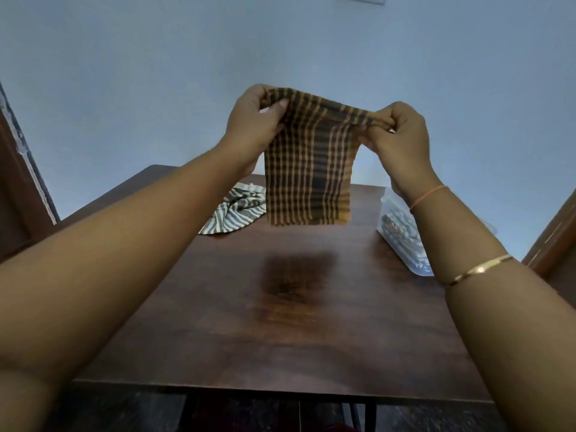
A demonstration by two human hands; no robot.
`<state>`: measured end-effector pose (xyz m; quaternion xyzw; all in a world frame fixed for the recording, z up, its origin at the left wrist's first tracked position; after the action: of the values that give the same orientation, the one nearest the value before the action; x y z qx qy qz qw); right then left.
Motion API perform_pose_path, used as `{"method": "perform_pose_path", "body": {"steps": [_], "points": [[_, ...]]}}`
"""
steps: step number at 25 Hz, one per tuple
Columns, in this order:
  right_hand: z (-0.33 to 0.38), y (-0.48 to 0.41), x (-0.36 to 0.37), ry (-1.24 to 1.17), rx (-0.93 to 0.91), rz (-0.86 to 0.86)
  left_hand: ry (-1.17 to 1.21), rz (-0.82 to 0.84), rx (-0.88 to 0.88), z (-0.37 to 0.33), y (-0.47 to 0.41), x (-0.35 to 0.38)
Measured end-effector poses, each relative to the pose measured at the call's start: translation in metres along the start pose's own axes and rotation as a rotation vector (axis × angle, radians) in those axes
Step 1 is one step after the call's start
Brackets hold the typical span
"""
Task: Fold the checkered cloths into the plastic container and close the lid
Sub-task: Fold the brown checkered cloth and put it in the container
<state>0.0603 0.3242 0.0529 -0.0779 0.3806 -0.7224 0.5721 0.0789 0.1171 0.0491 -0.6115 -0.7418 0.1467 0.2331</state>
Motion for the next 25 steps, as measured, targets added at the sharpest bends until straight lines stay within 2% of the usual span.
{"method": "perform_pose_path", "body": {"steps": [2, 4, 7, 8, 10, 14, 17, 20, 25], "points": [[0.008, 0.017, -0.012, -0.013, -0.022, -0.034, -0.075, 0.043, 0.095, -0.009, 0.015, -0.002], [0.005, 0.045, -0.023, -0.004, -0.006, 0.031, -0.261, 0.065, 0.143, -0.003, 0.045, -0.008], [-0.013, 0.088, -0.028, 0.151, 0.038, 0.465, -0.586, 0.198, 0.117, 0.022, 0.099, -0.024], [-0.022, 0.095, -0.026, 0.201, 0.089, 0.582, -0.632, 0.258, 0.068, 0.031, 0.111, -0.028], [-0.04, 0.099, -0.019, 0.224, 0.203, 0.7, -0.617, 0.323, -0.055, 0.046, 0.122, -0.033], [-0.077, 0.094, 0.009, 0.304, 0.424, 0.739, -0.568, 0.259, -0.292, 0.086, 0.111, -0.035], [-0.094, 0.106, 0.024, 0.41, 0.56, 0.79, -0.727, 0.265, -0.403, 0.115, 0.107, -0.031], [-0.1, 0.106, 0.029, 0.541, 0.51, 0.724, -0.948, 0.294, -0.375, 0.122, 0.101, -0.024], [-0.092, 0.084, 0.026, 0.582, 0.314, 0.519, -1.041, 0.282, -0.27, 0.121, 0.093, -0.018]]}}
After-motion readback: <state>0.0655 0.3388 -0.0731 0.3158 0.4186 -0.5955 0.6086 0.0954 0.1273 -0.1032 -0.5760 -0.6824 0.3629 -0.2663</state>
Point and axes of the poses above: each hand's wrist, its own y-axis away from the middle knuckle, its own x-axis out of the palm, z = x × y, the point moved 4 cm from there along -y, towards the middle knuckle, and after that the axes turned 8 degrees about y, right-handed, at the moved point
